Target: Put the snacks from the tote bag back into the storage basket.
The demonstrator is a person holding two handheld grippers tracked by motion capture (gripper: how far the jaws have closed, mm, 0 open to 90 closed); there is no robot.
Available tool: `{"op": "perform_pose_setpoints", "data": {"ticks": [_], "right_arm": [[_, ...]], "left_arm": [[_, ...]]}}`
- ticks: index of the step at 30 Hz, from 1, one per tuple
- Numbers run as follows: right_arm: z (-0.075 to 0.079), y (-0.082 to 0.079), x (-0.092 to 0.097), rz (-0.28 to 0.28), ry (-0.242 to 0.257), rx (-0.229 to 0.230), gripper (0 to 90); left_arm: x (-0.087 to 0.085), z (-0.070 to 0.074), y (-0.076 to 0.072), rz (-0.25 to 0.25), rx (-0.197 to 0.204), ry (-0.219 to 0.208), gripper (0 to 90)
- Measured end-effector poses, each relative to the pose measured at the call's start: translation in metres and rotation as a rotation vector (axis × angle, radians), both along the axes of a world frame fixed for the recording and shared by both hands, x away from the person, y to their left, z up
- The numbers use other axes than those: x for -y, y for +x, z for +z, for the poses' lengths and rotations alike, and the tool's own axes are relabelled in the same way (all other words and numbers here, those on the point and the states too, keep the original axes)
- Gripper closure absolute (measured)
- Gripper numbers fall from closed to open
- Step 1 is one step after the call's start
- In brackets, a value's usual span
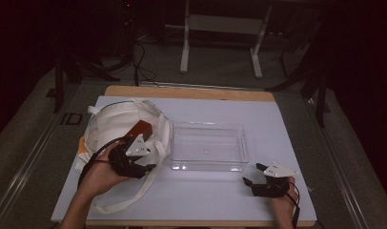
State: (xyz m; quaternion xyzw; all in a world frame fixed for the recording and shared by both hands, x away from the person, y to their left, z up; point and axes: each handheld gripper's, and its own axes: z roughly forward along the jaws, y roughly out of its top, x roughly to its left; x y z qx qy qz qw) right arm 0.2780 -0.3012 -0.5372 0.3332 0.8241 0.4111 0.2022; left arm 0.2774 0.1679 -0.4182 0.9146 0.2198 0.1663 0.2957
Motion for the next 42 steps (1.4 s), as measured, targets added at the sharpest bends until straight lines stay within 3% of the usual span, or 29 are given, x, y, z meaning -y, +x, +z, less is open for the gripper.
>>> {"op": "perform_pose_setpoints", "data": {"ticks": [11,20,31,34,42], "right_arm": [[0.0,0.0,0.0,0.0,-0.001,0.0,21.8],[0.0,0.0,0.0,0.0,0.0,-0.001,21.7],[0.0,0.0,0.0,-0.001,0.002,-0.001,21.7],[0.0,0.0,0.0,0.001,0.001,0.001,21.7],[0.0,0.0,0.0,0.0,0.001,0.0,21.8]], "left_arm": [[-0.02,0.005,0.014,0.058,-0.021,0.055,45.2],[-0.031,0.009,0.024,0.124,-0.031,0.059,44.0],[-0.042,0.006,0.033,0.176,-0.072,0.077,43.1],[-0.044,0.005,0.035,0.193,-0.071,0.107,43.1],[-0.049,0.002,0.041,0.231,-0.103,0.121,42.8]]}}
